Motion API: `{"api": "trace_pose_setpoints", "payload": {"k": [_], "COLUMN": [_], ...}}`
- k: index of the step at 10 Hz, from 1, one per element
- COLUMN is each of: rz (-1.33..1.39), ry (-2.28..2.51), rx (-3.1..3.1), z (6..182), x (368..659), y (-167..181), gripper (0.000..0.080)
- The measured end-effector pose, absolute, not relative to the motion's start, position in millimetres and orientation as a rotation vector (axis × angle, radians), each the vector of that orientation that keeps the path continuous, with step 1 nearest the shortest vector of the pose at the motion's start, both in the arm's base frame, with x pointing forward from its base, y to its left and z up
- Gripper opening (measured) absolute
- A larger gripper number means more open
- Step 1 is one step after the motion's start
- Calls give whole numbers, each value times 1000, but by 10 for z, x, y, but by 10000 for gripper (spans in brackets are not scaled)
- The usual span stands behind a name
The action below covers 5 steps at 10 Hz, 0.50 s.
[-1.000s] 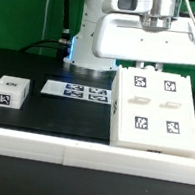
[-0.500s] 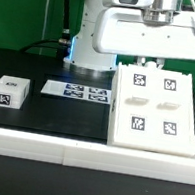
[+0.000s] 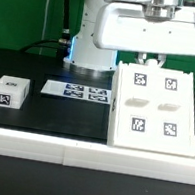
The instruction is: Assemble cabinet
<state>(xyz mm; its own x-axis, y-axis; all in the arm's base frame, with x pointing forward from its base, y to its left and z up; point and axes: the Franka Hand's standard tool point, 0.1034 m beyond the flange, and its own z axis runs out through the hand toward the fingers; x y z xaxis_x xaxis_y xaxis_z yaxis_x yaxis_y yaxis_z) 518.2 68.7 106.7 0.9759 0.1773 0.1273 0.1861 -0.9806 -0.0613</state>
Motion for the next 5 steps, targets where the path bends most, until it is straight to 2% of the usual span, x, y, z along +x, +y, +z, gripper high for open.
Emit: {"api": "trace_pose_setpoints", "payload": {"k": [2, 5], "rz": [-153, -140], "ry": [-285, -298], "rx": [-3045, -3045], "z": [1164, 1121], "x": [5284, 5247], "y": [699, 692], "gripper": [2, 2]}}
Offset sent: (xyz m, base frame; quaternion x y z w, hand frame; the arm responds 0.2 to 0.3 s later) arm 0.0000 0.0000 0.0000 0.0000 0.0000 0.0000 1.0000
